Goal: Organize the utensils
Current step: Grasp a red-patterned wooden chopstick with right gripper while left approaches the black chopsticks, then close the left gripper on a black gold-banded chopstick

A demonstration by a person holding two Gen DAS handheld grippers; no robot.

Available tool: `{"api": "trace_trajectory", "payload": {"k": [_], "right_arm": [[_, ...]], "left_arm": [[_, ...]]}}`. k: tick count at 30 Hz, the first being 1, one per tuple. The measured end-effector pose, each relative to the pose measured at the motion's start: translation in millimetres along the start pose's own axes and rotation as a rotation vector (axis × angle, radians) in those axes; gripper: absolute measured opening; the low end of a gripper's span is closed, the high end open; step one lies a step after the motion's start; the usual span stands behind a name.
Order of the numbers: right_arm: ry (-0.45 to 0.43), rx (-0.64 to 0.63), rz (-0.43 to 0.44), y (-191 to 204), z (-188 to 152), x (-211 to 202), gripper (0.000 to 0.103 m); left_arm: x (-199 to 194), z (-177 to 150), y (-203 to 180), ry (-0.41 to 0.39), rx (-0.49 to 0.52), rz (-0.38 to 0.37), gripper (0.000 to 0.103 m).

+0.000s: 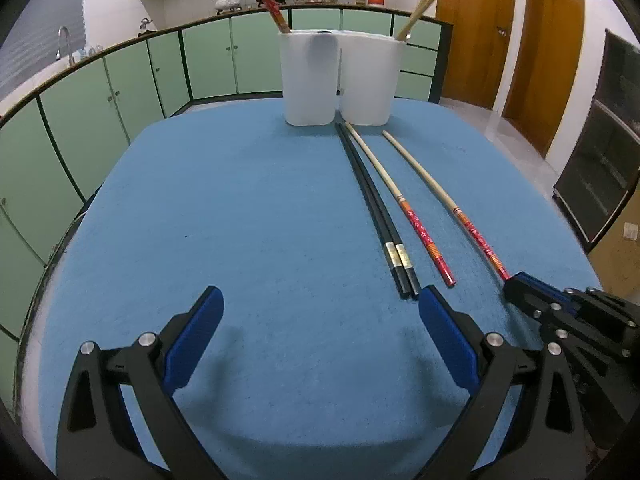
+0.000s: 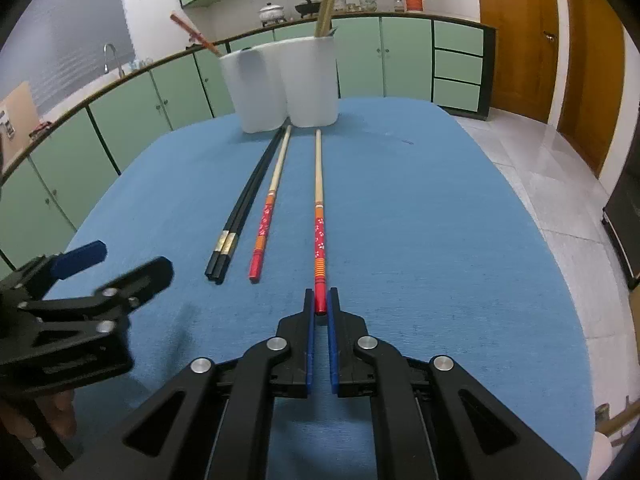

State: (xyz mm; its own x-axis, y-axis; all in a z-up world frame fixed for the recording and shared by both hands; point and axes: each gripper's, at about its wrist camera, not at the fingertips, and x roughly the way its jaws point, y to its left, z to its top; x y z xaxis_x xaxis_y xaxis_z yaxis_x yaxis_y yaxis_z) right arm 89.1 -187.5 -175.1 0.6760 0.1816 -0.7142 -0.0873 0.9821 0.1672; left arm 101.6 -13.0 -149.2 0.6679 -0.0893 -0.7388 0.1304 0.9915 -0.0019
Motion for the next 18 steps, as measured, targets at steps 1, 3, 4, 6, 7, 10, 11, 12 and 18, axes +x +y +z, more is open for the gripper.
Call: {"api": "trace_trajectory", "payload": {"k": [1, 3, 4, 6, 7, 10, 11, 12, 18], "right_arm": [[-0.003, 0.0, 0.002, -1.1, -0.2, -0.7, 0.006], [-0.008, 0.001, 0.004, -2.5, -0.1, -1.8, 0.006], [-0.009, 0.003, 0.007, -3.1, -0.4, -1.8, 0.006], [-0.009, 0.007, 0.009, -4.2, -1.1, -1.5, 0.006], [-0.008, 0.011, 0.011, -5.0, -1.6, -1.3, 0.006], [-0.009, 0.019, 0.017, -6.6, -2.7, -2.0, 0.006], [-0.01, 0.021, 0.019, -6.6, -2.3, -2.1, 0.006], [-0.01, 0.023, 0.02, -6.9, -2.3, -2.3, 0.006], [-0.007, 0.031, 0.026, -7.6, -3.2, -0.7, 0.006]], "left_arm": [[2.3, 0.7, -2.0, 0.003, 0.002, 0.004, 0.095], [6.7, 2.1, -3.8, 0.012, 0.006, 0.014, 0.095], [8.9, 2.8, -4.7, 0.018, 0.008, 0.016, 0.095], [12.1, 4.5, -6.4, 0.027, 0.01, 0.016, 0.095], [14.0, 4.9, -7.2, 0.032, 0.011, 0.017, 0.095], [19.1, 5.2, -8.5, 0.051, 0.011, 0.018, 0.092], [21.3, 5.5, -8.4, 0.059, 0.013, 0.019, 0.088], [24.6, 5.4, -8.9, 0.073, 0.014, 0.021, 0.086], [30.2, 6.7, -9.4, 0.098, 0.004, 0.022, 0.084]]}}
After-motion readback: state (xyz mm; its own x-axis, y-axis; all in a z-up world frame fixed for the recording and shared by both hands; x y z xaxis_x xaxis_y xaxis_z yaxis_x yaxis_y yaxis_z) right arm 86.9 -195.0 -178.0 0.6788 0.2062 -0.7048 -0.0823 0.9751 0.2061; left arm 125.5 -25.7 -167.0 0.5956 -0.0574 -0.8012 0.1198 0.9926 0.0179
